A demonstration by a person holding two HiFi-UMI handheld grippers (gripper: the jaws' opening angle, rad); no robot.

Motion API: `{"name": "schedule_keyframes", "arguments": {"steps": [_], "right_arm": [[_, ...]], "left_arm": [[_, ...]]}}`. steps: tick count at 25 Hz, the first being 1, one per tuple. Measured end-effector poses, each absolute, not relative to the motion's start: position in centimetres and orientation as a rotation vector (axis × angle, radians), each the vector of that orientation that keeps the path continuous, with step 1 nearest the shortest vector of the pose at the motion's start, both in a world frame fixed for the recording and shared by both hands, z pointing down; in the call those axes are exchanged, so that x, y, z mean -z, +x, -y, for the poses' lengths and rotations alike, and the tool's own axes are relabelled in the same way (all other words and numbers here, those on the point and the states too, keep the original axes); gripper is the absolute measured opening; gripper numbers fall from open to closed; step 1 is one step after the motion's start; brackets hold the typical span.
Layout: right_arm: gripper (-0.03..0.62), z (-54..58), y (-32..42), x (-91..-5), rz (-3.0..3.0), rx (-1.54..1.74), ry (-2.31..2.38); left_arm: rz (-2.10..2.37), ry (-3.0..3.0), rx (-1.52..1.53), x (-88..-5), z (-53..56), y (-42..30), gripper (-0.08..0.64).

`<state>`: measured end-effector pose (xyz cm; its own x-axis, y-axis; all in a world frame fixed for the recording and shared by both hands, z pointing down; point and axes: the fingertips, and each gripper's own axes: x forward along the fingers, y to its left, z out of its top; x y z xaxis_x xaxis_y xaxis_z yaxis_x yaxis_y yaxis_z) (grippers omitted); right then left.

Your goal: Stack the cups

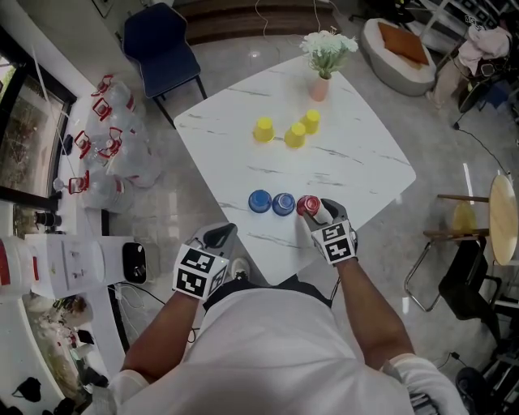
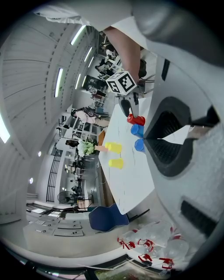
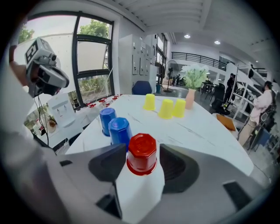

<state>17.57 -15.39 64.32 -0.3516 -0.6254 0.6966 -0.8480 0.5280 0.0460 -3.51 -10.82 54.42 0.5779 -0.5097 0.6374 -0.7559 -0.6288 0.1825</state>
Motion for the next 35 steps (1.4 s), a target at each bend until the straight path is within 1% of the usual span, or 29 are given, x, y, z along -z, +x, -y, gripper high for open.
{"name": "schedule_keyframes", "arguments": {"steps": [4, 7, 10, 16, 20, 23, 30, 35], "right_arm": [[0.238, 16.6, 18.4, -60.3, 2.2, -0.43, 1.287], [0.212, 18.7, 18.8, -57.4, 2.264, -0.398, 1.326], [0.195, 21.6, 19.2, -56.7, 2.258, -0.355, 1.311], [0.195, 28.4, 18.6, -58.7, 2.224, -0.354, 1.238], [0.224, 32.8, 18.1, -60.2, 2.189, -0.381, 1.199], [0.229, 35.5, 17.5, -60.8, 2.178, -0.376, 1.174], [0.242, 38.7, 16.5, -63.9, 2.116, -0.375, 1.105], [0.238, 39.4, 16.1, -64.9, 2.096, -0.376, 1.104]], "left_arm": [[1.036, 2.358, -0.75, -54.5, 11.2, -3.4, 0.009], [1.056, 2.344, -0.74, -54.6, 11.5, -3.2, 0.009], [1.084, 2.332, -0.728, -54.4, 11.7, -3.2, 0.009], [1.152, 2.275, -0.72, -54.6, 11.5, -4.3, 0.009], [1.197, 2.224, -0.721, -54.8, 10.6, -5.3, 0.009], [1.24, 2.175, -0.719, -55.1, 10.0, -6.4, 0.009], [1.318, 2.095, -0.704, -55.4, 9.1, -8.7, 0.009], [1.339, 2.06, -0.698, -55.9, 8.7, -10.1, 0.009]]}}
